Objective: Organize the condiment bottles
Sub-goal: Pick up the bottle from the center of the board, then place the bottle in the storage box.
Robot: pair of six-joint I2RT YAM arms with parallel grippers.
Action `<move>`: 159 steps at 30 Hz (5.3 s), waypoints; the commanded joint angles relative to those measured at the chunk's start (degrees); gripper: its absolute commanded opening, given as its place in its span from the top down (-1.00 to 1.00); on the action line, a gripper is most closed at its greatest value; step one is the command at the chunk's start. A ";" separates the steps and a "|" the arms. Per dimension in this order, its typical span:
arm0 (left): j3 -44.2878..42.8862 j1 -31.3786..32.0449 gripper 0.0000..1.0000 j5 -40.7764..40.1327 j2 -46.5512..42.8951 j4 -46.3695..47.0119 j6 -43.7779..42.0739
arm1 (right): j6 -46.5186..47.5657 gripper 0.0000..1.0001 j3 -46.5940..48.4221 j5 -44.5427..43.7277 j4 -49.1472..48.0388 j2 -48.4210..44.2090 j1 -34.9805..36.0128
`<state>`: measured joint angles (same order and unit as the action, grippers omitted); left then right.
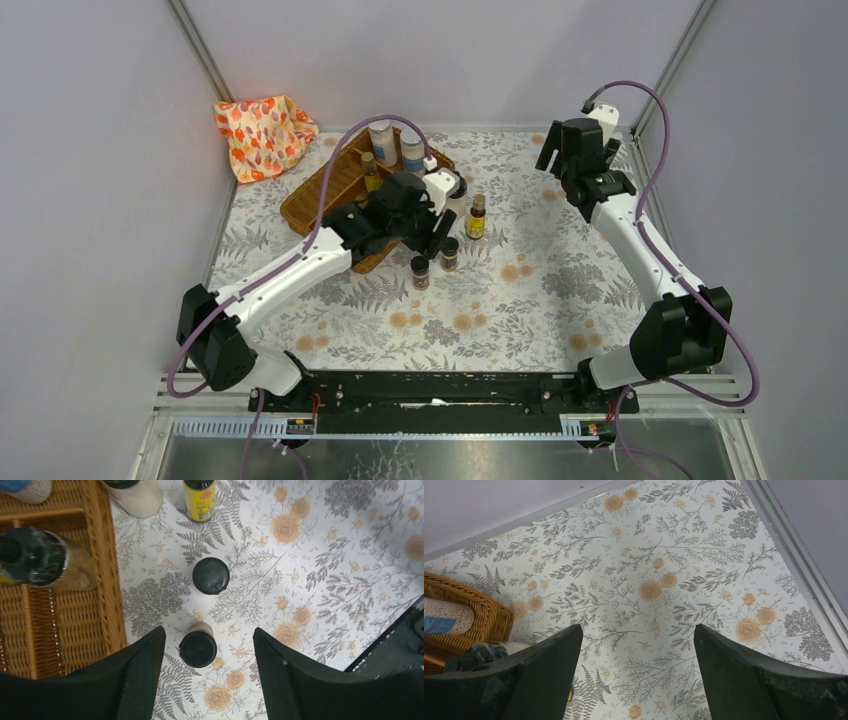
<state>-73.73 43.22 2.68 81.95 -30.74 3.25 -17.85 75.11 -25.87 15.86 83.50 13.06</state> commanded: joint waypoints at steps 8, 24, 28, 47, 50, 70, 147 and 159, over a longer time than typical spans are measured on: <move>-1.75 3.43 -0.37 -0.16 9.60 -1.95 -1.92 | 0.25 -0.79 -1.28 -2.18 -1.45 -3.26 -0.32; -2.60 3.58 -0.37 -2.02 14.98 2.08 -2.21 | 1.63 -0.79 -0.85 -1.80 -1.75 -2.74 -1.00; -1.64 3.62 -0.37 -4.02 15.47 5.77 -2.17 | 1.63 -0.79 -0.54 -1.52 -1.86 -2.39 -1.27; -3.71 2.64 -0.37 -4.44 21.30 10.66 -2.26 | 1.95 -0.79 0.62 -0.88 -2.27 -0.24 -2.08; -4.03 2.28 -0.37 -4.30 21.59 10.72 -2.28 | 1.85 -0.79 0.81 -0.73 -2.32 0.11 -2.16; -4.34 1.40 -0.14 -3.56 22.71 11.01 -2.19 | 1.63 -0.79 0.47 -0.70 -2.81 0.78 -2.51; -37.35 -26.17 1.00 -26.47 21.01 -3.08 9.35 | -1.05 -0.78 4.59 0.10 -0.97 -3.00 -2.51; -32.10 -30.45 1.00 -26.96 24.13 1.74 10.30 | -1.99 -0.77 5.72 2.21 -3.23 0.36 -2.56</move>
<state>-106.89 14.17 -22.92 104.22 -34.48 13.17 -19.31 78.70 -24.29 15.73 83.40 10.81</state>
